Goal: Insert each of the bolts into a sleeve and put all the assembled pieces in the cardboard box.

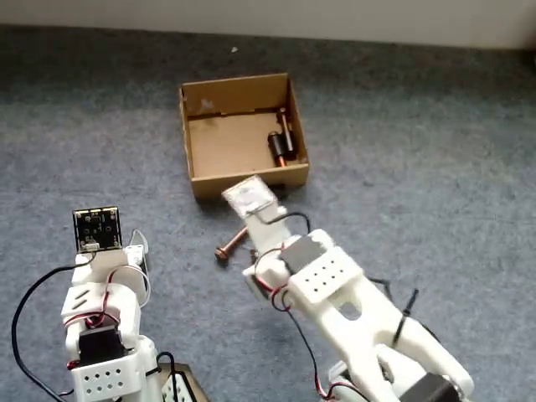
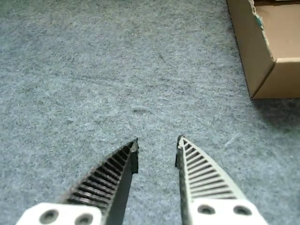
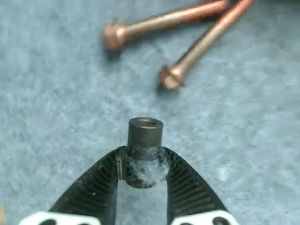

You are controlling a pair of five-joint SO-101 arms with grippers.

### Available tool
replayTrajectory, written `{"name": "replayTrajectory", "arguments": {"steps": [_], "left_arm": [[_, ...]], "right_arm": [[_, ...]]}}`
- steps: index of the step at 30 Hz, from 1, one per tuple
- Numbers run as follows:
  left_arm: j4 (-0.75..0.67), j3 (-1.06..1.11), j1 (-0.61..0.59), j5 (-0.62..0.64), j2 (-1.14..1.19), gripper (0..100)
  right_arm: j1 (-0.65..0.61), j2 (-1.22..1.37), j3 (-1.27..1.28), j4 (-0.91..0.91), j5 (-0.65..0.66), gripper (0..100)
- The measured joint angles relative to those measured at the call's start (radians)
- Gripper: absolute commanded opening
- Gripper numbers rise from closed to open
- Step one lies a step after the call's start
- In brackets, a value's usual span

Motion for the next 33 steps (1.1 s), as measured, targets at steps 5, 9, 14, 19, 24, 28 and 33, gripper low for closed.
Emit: {"name": "replayTrajectory", "arguments": {"steps": [5,9,14,19,24,28,33], "left_arm": [[0.0,0.0,0.0,-0.005,0.0,16],[0.025,-0.018,0.006,-0.087,0.0,16],[0.175,-0.175,0.141,-0.101,0.0,16],[0.264,-0.394,0.315,-0.101,0.104,16],[0.269,-0.618,0.437,-0.103,0.453,16],[0.269,-0.819,0.528,-0.103,0.807,23],[0.27,-1.036,0.595,-0.081,1.231,24]], "right_arm": [[0.273,-0.121,0.021,-0.118,-0.08,0.5],[0.433,-0.127,0.094,-0.293,-0.201,0.5],[0.497,-0.086,0.135,-0.451,-0.302,0.5],[0.545,-0.029,0.135,-0.516,-0.325,0.5],[0.577,0.031,0.135,-0.554,-0.327,0.5],[0.58,0.064,0.135,-0.56,-0.327,0.5],[0.58,0.071,0.135,-0.563,-0.327,0.5]]}}
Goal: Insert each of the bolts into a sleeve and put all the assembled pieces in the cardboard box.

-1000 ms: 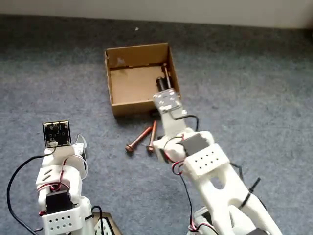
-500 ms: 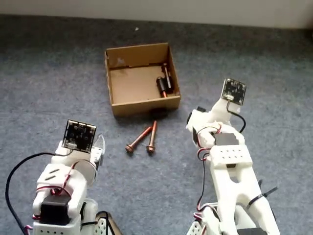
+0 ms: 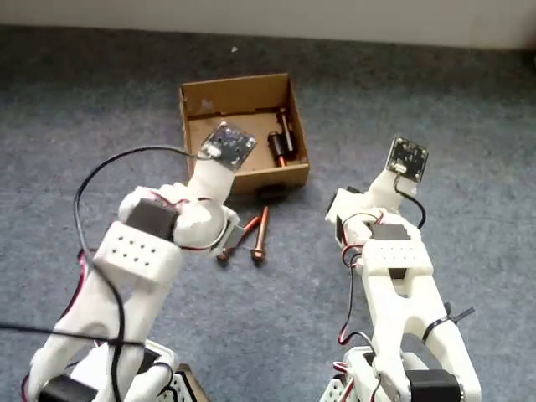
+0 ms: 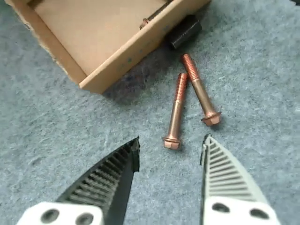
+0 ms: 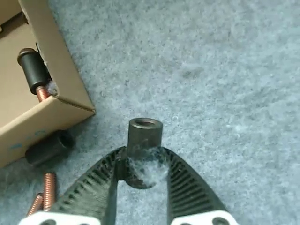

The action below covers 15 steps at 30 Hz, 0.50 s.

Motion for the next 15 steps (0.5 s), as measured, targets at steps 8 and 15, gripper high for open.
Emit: {"name": "replayTrajectory", "arguments": {"steps": [8,15], "left_arm": [[0.0,-0.292,0.051,0.029,0.523,24],[0.0,-0.477,0.087,0.149,0.833,24]], "right_arm": [[0.0,0.0,0.0,0.0,0.0,0.5],[0.0,0.0,0.0,0.0,0.0,0.5]]}}
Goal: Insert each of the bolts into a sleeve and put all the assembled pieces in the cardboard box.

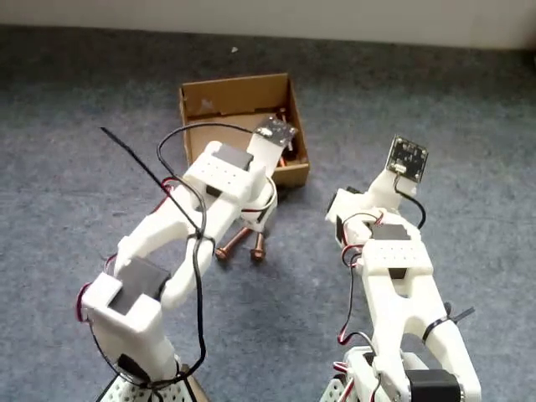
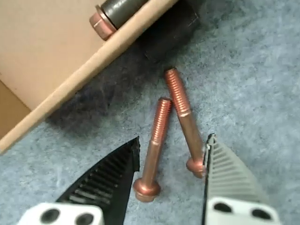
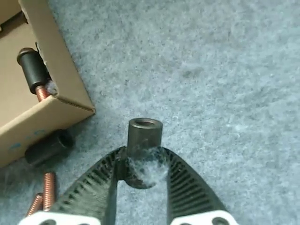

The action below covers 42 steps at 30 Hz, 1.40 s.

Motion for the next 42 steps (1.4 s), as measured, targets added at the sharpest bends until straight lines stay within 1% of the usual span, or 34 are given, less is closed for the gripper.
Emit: {"name": "replayTrajectory", "arguments": {"steps": [7,10,14,20,24,28,32,37,39,42], "left_arm": [[0.0,-0.17,-0.003,0.021,0.23,24],[0.002,-0.244,-0.002,0.037,0.29,24],[0.003,-0.328,0.002,0.087,0.347,14],[0.003,-0.381,0.031,0.094,0.388,1],[0.003,-0.381,0.037,0.1,0.39,1],[0.051,-0.393,0.044,0.097,0.391,1],[0.115,-0.387,0.074,0.1,0.338,1],[0.138,-0.284,0.074,0.106,0.15,1],[0.104,-0.196,0.075,0.106,0.061,1],[-0.003,-0.023,0.075,0.106,-0.077,1]], "right_arm": [[0.0,0.0,0.0,0.0,0.0,0.5],[0.0,0.0,0.0,0.0,0.0,0.5],[0.0,0.0,0.0,0.0,0.0,0.5],[0.0,0.0,0.0,0.0,0.0,0.5],[0.0,0.0,0.0,0.0,0.0,0.5],[0.0,0.0,0.0,0.0,0.0,0.5],[0.0,0.0,0.0,0.0,0.0,0.5],[0.0,0.0,0.0,0.0,0.0,0.5],[0.0,0.0,0.0,0.0,0.0,0.5],[0.0,0.0,0.0,0.0,0.0,0.5]]}}
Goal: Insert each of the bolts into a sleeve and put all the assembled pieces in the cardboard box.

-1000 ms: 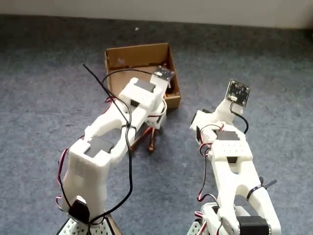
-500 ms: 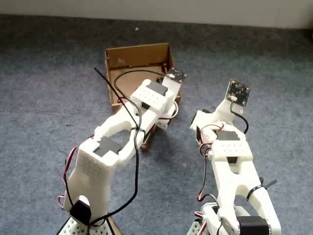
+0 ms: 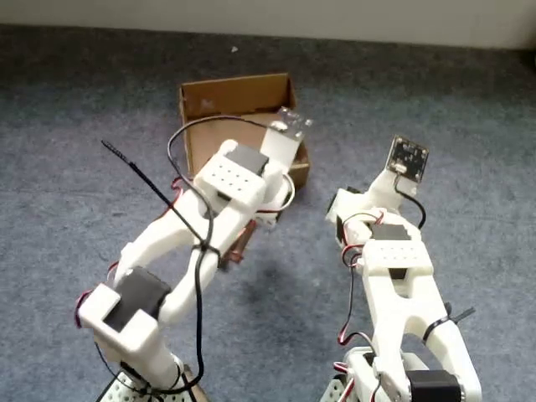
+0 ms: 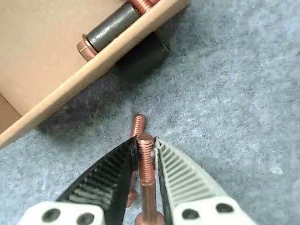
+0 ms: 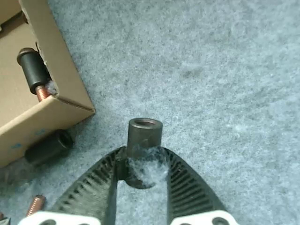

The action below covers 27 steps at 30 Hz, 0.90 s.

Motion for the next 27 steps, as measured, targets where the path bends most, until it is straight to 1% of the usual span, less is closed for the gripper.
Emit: {"name": "replayTrajectory", "arguments": {"steps": [7,10,12,16,18,22,27], "left_arm": [[-0.282,0.414,-0.002,0.002,-0.399,1],[-0.382,0.551,-0.031,0.009,-0.566,1],[-0.45,0.624,-0.068,0.061,-0.658,1],[-0.598,0.795,-0.164,0.244,-0.807,1],[-0.661,0.868,-0.203,0.276,-0.862,1],[-0.698,0.977,-0.267,0.292,-0.957,1],[-0.701,1.074,-0.328,0.292,-1.08,1]], "right_arm": [[0.0,0.0,0.0,0.0,0.0,0.5],[0.0,0.0,0.0,0.0,0.0,0.5],[0.0,0.0,0.0,0.0,0.0,0.5],[0.0,0.0,0.0,0.0,0.0,0.5],[0.0,0.0,0.0,0.0,0.0,0.5],[0.0,0.0,0.0,0.0,0.0,0.5],[0.0,0.0,0.0,0.0,0.0,0.5]]}}
